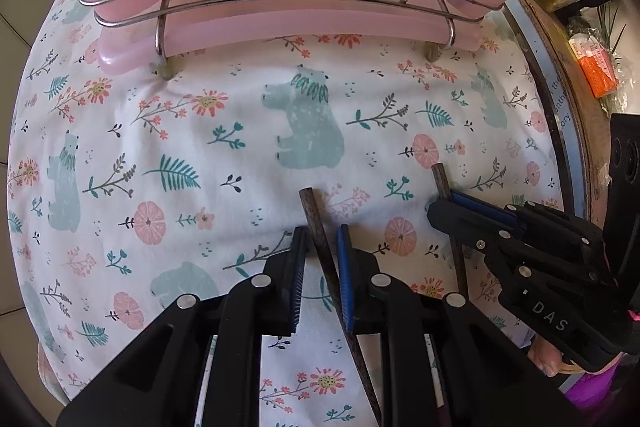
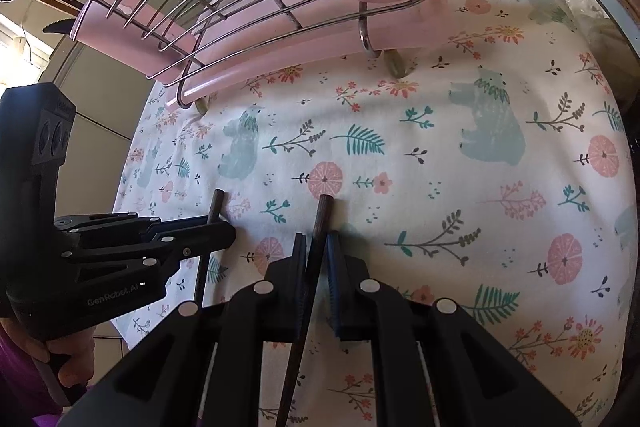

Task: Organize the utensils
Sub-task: 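Grasp a dark chopstick with the right gripper while the left gripper grasps the other, then lift the chopstick with the right gripper while the left gripper lifts its chopstick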

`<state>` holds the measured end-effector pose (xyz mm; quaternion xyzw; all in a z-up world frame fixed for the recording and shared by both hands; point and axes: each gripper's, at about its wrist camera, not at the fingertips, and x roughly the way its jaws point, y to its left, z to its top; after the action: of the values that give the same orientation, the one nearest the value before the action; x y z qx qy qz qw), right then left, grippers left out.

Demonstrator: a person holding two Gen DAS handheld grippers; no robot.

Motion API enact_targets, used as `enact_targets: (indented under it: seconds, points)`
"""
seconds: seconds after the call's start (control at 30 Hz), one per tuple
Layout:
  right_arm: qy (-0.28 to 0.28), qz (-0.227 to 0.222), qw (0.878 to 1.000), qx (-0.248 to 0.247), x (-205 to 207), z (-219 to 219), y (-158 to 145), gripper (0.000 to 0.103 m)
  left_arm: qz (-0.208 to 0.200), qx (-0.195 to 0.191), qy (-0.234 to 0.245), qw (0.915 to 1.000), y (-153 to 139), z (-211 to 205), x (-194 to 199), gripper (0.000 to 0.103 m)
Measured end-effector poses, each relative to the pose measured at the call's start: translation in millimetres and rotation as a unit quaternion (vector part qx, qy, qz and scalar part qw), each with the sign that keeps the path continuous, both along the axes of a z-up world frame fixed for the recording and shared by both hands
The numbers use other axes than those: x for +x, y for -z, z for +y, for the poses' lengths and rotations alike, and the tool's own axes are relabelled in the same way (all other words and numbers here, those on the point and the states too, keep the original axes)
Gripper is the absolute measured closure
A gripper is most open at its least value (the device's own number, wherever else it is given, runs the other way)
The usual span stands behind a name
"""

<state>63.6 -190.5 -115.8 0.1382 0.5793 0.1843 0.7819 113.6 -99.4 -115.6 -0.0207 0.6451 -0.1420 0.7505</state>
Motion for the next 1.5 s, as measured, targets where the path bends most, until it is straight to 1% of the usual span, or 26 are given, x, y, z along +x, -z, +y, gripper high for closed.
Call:
enact_targets:
  seconds: [0.3,0.83,1.03,1.13,1.27,1.5]
  points:
    - [0.003,-0.003,1.000,-0.002,-0.5,2.9,-1.0,0.094,-0.010,-0.013,-0.010,0.9998,-0.1,5.0,-6.2,0.088]
    - [0.006,-0.008,1.000,0.011,-4.3,-4.0,-0.8,0.094,-0.019,0.002,-0.022,0.9996,-4.3,1.5,-9.3,0.088]
    - [0.004,-0.011,1.000,0.014,-5.0,-3.0,-1.0,0.094,-0.032,0.015,-0.017,0.9992,-7.6,-5.5,-11.5,0.088]
    - [0.003,-0.015,1.000,0.012,-4.6,-3.4,-1.8,0.094,-0.036,0.014,-0.020,0.9991,-7.3,-5.8,-13.3,0.088]
    - [0.001,-0.015,1.000,0.015,-3.0,-3.2,-1.3,0.094,-0.029,0.001,-0.033,0.9990,-5.2,1.8,-11.0,0.088]
    - [-0.003,-0.012,1.000,0.013,-3.9,-3.1,-0.2,0.094,-0.020,-0.013,-0.042,0.9989,-2.2,4.8,-10.9,0.088]
